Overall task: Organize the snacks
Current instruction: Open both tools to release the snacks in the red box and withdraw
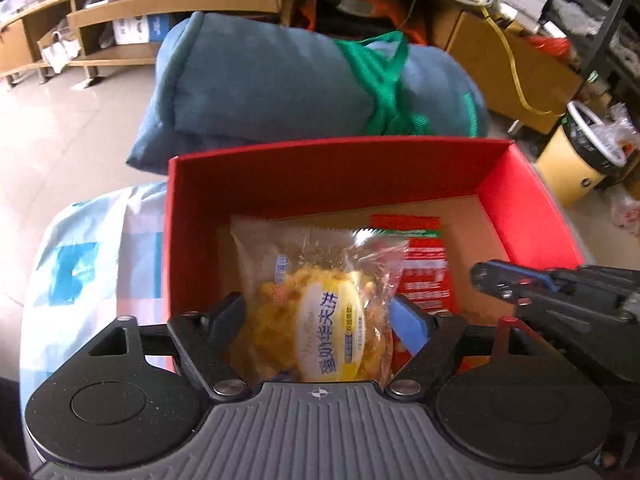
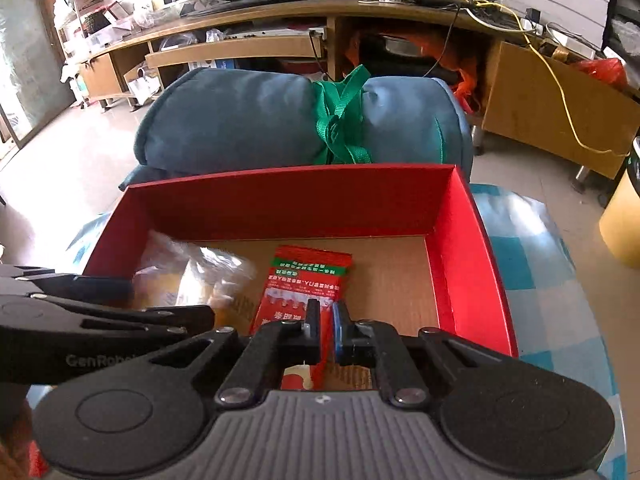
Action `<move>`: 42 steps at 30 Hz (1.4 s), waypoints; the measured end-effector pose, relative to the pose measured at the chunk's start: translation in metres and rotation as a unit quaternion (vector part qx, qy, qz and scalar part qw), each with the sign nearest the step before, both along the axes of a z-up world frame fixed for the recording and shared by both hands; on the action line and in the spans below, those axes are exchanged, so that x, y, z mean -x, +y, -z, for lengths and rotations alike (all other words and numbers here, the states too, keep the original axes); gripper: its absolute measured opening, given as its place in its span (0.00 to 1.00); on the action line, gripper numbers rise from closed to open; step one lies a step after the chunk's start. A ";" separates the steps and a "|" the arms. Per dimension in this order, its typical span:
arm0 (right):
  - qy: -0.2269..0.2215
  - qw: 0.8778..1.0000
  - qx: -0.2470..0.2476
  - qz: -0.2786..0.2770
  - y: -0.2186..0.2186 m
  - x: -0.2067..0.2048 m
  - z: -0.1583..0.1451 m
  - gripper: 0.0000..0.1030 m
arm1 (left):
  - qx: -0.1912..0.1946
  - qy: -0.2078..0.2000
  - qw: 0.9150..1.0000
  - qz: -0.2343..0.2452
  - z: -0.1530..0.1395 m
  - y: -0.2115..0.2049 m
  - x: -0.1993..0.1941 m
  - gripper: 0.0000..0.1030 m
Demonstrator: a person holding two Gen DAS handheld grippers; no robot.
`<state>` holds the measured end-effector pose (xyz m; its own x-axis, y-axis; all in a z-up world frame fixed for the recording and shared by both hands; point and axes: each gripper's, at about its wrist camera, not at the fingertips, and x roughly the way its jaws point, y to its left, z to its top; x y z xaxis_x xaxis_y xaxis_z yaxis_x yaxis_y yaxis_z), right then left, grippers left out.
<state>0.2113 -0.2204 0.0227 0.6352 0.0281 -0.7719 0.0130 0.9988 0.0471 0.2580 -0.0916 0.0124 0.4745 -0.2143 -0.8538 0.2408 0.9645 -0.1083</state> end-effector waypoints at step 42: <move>-0.028 0.999 0.024 -0.035 0.024 0.075 -0.035 0.17 | -0.006 -0.058 0.998 0.002 -0.047 0.023 0.075 0.88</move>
<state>0.1363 -0.1960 0.0580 0.6752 0.0382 -0.7366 -0.0588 0.9983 -0.0022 0.1827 -0.0689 0.0594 0.5701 -0.2065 -0.7952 0.2550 0.9646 -0.0677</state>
